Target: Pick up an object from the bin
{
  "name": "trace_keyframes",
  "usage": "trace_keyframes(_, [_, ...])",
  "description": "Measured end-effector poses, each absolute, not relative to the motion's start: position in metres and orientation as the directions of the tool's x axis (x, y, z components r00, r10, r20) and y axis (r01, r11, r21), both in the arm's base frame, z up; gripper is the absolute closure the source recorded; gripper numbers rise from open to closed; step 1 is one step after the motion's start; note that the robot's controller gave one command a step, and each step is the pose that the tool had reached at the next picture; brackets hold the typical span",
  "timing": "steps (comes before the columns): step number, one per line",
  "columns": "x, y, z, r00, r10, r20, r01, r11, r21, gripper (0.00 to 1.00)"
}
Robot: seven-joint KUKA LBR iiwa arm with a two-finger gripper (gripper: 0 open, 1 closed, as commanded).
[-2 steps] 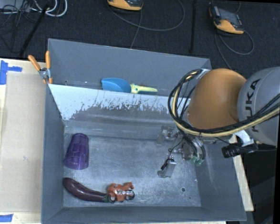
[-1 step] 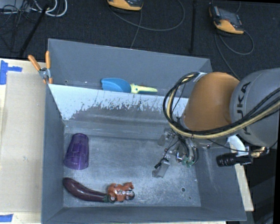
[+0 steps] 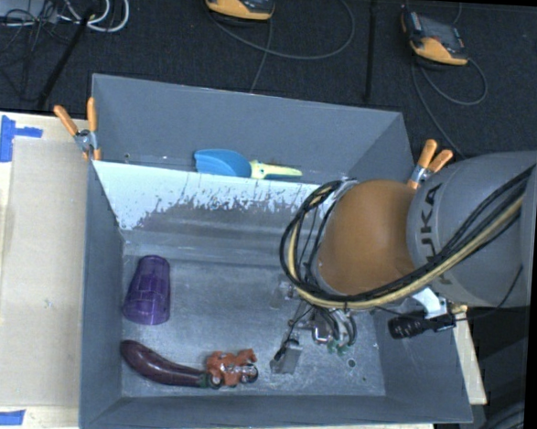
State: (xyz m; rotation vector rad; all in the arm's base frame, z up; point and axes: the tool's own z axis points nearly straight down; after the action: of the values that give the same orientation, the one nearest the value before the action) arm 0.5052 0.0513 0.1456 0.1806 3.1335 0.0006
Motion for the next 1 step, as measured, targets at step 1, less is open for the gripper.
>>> trace_keyframes(1, [0.4951,0.0595,0.1348,-0.998,0.062,0.004,0.062,0.998,0.001,0.0])
